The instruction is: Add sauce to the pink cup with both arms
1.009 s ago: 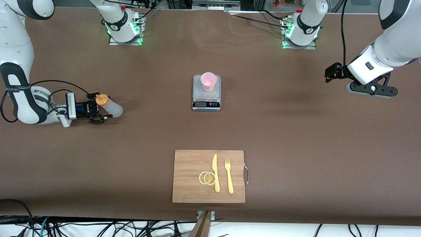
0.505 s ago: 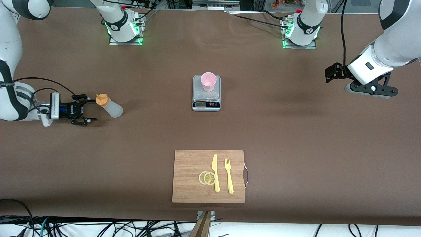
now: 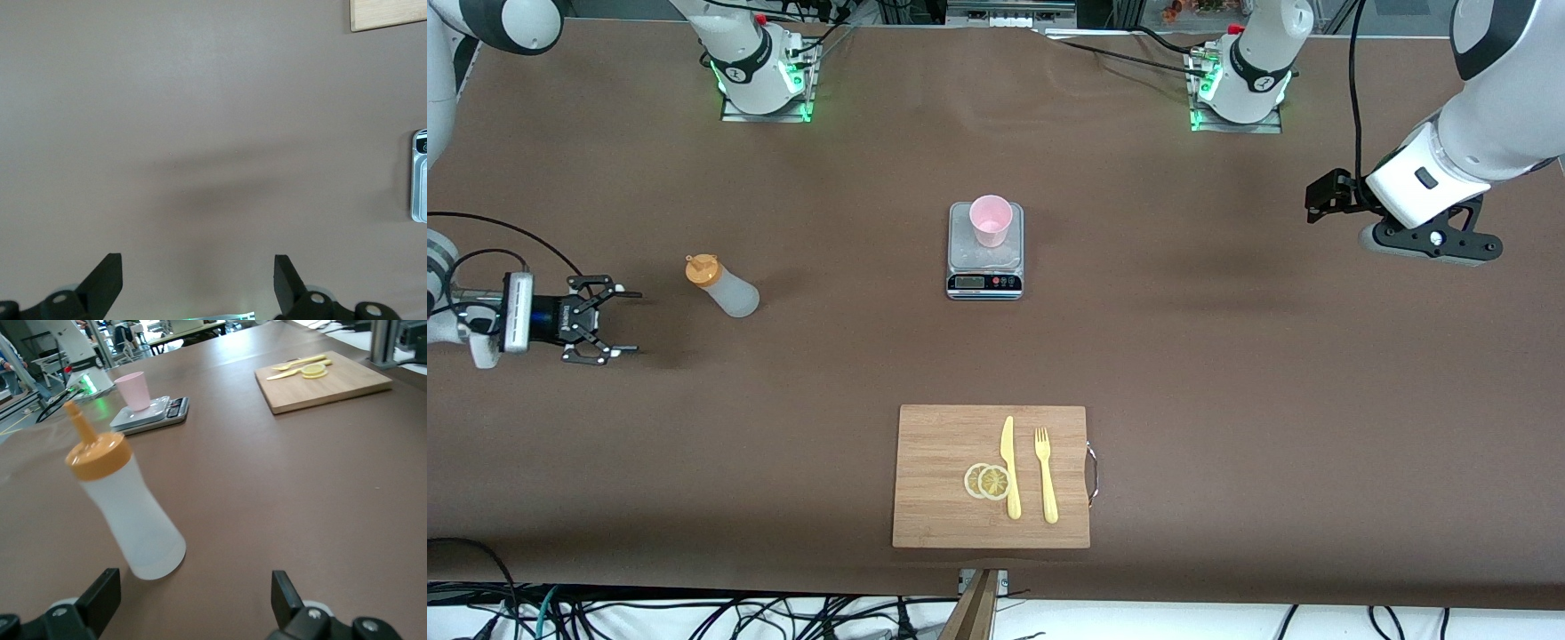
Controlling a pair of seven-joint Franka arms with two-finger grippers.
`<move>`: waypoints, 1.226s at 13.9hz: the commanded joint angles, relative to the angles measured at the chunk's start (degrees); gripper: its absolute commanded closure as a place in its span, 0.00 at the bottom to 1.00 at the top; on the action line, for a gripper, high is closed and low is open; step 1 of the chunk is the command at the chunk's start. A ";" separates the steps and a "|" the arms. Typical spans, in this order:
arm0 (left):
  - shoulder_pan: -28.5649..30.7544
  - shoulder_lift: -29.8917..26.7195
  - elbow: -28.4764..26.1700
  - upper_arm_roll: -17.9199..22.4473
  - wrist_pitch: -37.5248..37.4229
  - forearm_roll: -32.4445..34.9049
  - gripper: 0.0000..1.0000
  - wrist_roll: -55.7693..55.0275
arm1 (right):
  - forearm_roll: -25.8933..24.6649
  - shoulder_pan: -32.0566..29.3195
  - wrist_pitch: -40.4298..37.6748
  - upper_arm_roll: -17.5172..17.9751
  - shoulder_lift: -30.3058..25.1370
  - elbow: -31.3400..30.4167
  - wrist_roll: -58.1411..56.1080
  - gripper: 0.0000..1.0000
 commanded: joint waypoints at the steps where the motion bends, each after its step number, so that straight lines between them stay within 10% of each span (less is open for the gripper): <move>1: -0.12 0.73 1.75 -0.19 -1.46 0.01 0.00 -0.67 | -1.36 2.87 -0.86 0.34 0.20 6.64 13.22 0.00; 7: -0.12 0.81 1.75 -0.28 -1.46 0.01 0.00 -0.67 | -2.93 12.71 0.28 -0.18 -3.13 12.47 37.92 0.00; 17: -0.12 0.81 1.84 -0.28 -1.46 0.01 0.00 -0.67 | -24.80 17.38 1.43 5.34 -19.83 10.02 80.29 0.00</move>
